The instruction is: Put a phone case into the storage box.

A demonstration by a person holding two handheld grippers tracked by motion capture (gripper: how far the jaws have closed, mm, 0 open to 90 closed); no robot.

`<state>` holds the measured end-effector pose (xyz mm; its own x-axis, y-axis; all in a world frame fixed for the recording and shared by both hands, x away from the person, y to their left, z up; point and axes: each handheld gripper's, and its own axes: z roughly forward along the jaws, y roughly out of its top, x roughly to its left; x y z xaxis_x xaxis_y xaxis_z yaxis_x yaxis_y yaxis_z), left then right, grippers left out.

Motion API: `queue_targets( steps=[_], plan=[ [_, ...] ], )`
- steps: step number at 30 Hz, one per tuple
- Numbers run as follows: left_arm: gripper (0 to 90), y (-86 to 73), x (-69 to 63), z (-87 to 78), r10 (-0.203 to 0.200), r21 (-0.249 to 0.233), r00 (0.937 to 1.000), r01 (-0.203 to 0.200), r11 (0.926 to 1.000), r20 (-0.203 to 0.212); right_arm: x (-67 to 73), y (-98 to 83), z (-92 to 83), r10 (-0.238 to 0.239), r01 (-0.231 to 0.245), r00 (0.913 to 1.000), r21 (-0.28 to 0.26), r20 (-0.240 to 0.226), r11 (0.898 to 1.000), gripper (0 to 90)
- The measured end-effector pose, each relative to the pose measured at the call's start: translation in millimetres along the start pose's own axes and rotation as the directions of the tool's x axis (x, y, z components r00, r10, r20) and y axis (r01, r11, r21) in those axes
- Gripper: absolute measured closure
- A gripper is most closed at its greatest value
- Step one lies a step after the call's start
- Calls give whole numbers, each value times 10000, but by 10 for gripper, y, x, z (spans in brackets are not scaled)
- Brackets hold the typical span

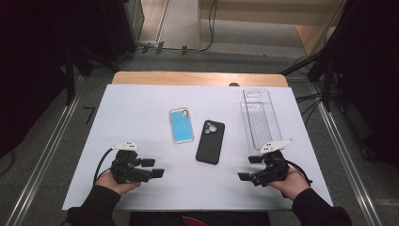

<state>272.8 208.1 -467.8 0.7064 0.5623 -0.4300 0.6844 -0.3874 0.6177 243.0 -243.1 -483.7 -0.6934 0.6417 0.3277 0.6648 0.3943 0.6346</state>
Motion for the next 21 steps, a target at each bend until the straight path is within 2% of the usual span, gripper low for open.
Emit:
queue_targets(
  steps=[9,21],
  plan=[
    [311,7,-3,4,27,-25,10000,-27,10000,17,-43,-32,-62,46,-47,10000,-165,-21,9999,122],
    [284,15,3,11,-4,-56,10000,5,10000,88,-43,-34,-44,119,-120,9999,-73,-116,9999,121]
  ],
)
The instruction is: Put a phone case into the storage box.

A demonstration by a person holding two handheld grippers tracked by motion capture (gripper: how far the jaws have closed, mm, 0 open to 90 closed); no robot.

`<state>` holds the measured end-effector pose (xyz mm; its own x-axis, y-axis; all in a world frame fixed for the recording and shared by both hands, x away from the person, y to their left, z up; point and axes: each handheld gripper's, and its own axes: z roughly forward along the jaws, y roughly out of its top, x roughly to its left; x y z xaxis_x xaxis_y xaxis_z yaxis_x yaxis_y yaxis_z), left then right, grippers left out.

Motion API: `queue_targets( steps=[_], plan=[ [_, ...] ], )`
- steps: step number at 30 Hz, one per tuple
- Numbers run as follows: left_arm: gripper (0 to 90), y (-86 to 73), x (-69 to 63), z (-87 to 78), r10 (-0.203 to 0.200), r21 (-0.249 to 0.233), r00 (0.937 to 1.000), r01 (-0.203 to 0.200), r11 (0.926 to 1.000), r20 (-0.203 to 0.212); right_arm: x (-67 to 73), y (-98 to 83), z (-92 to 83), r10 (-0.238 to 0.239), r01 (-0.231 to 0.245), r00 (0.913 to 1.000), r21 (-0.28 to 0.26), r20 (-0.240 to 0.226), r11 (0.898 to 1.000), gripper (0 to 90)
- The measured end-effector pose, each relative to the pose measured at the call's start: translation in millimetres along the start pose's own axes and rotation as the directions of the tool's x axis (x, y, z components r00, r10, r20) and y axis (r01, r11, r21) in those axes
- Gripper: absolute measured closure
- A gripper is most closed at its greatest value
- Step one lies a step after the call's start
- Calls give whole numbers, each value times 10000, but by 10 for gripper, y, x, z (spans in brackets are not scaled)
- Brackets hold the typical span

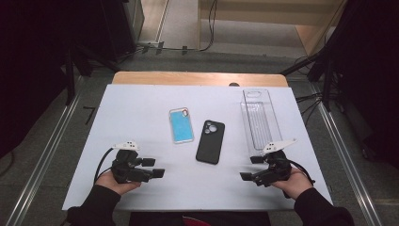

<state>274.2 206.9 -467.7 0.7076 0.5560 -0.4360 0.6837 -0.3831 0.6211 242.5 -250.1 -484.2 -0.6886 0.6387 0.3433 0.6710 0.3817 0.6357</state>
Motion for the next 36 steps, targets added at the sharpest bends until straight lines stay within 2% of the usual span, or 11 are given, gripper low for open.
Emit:
queue_targets(
  steps=[3,23,26,27,29,30,34,36],
  plan=[
    [257,7,1,5,-63,9,10000,63,10000,26,4,1,1,9,-9,10000,15,-11,10000,122],
    [256,30,3,5,-155,-8,9999,155,9999,-54,-1,0,-5,110,-110,9999,-20,46,9999,122],
    [256,46,-3,-5,-183,-114,9996,181,9998,-195,-3,-1,-7,114,-114,9999,-7,45,9999,122],
    [257,76,-28,-27,-265,-210,9986,256,9995,-460,-6,0,-6,107,-106,9999,-21,51,9999,122],
    [258,90,-45,-42,-271,-277,9981,256,9993,-557,-7,0,-6,109,-108,9999,-32,55,9999,122],
    [262,113,-61,-60,-279,-434,9981,255,9987,-546,-7,0,-7,101,-101,9999,-45,47,9999,122],
    [262,154,-34,-57,-496,-413,9966,469,9980,-655,-7,1,-6,115,-115,9999,-39,46,9999,122],
    [262,183,-20,-59,-640,-491,9963,612,9969,-581,-5,0,-8,111,-111,9999,-37,39,9999,122]
  ],
)
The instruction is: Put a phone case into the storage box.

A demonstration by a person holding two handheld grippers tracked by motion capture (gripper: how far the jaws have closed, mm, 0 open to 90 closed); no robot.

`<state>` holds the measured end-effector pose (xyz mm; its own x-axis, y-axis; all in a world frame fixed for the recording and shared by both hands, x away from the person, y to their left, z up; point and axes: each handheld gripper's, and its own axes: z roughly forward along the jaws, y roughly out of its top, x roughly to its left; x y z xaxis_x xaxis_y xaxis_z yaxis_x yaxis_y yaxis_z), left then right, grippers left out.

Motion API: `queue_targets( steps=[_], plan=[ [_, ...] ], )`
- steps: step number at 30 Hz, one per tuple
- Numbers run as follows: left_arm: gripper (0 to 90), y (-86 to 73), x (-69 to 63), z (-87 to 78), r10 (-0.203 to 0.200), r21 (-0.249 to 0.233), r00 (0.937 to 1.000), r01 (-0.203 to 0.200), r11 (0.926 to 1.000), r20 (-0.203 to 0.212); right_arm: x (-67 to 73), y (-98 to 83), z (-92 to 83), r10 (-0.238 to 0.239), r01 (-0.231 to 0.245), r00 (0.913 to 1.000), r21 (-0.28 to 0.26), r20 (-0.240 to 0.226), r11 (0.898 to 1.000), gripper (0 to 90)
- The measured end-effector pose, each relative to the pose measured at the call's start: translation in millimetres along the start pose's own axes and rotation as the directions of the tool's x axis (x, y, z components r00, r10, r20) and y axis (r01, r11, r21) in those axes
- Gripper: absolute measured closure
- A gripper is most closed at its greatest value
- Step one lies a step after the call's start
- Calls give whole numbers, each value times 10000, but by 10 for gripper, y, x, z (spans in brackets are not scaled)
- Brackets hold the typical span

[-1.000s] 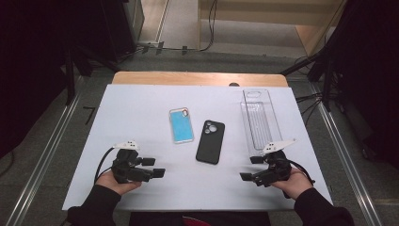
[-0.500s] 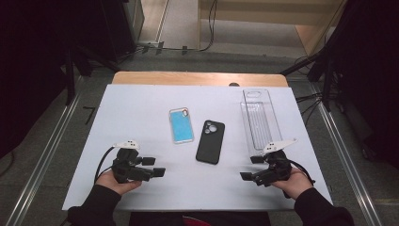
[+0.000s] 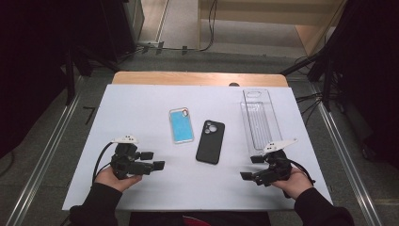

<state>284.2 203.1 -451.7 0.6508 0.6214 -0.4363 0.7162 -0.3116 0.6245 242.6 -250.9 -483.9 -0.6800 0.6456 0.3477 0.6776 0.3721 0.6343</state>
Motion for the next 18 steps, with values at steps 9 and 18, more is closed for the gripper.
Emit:
queue_targets(
  steps=[9,18],
  plan=[
    [262,168,53,66,228,-94,9995,-230,9997,-219,-2,-1,-7,-18,18,10000,-61,35,10000,122],
    [262,410,128,294,332,168,9983,-324,9993,-477,7,2,-5,-109,109,9999,-72,-36,9999,122]
  ],
)
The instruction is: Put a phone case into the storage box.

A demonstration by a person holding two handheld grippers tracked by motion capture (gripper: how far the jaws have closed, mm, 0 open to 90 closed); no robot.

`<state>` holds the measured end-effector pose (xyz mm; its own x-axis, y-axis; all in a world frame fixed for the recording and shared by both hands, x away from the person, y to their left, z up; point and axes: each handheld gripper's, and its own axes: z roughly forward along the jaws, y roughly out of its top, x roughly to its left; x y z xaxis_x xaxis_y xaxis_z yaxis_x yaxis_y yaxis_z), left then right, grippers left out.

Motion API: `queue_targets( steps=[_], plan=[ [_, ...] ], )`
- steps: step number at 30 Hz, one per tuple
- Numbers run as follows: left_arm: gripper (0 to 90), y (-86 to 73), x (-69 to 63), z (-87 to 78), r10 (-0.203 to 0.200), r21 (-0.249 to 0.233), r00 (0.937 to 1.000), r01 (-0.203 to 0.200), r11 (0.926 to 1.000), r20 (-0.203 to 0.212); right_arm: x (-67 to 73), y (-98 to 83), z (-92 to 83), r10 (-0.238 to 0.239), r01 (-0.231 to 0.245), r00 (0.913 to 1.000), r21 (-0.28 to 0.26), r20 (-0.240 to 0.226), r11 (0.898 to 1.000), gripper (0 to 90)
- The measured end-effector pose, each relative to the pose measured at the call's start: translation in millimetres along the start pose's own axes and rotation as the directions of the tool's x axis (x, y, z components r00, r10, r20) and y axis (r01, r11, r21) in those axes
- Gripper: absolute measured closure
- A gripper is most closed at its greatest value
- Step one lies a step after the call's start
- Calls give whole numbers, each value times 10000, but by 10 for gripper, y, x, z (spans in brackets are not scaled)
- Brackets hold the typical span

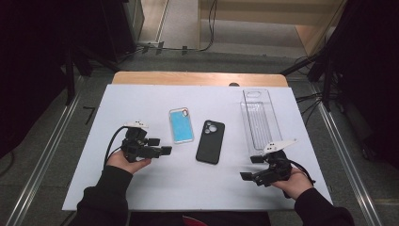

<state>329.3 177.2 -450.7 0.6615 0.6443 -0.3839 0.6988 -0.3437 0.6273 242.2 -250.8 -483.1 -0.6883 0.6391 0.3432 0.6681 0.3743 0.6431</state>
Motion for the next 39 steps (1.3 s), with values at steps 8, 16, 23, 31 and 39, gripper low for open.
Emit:
queue_targets(
  steps=[8,16,23,31,39],
  plan=[
    [282,148,55,87,-162,13,9999,162,9999,-42,1,1,2,-8,8,10000,8,-7,10000,122],
    [287,297,120,214,-112,48,9998,112,9999,-181,2,1,3,-4,4,10000,23,10,10000,121],
    [331,392,145,369,53,179,9990,-45,9998,-449,3,1,3,-9,9,10000,44,13,10000,122],
    [372,452,176,535,147,341,9988,-131,9993,-460,5,0,6,-9,9,10000,69,16,10000,122],
    [787,465,199,577,39,551,9980,-4,9985,-637,8,2,13,-95,95,10000,106,2,9999,121]
  ],
)
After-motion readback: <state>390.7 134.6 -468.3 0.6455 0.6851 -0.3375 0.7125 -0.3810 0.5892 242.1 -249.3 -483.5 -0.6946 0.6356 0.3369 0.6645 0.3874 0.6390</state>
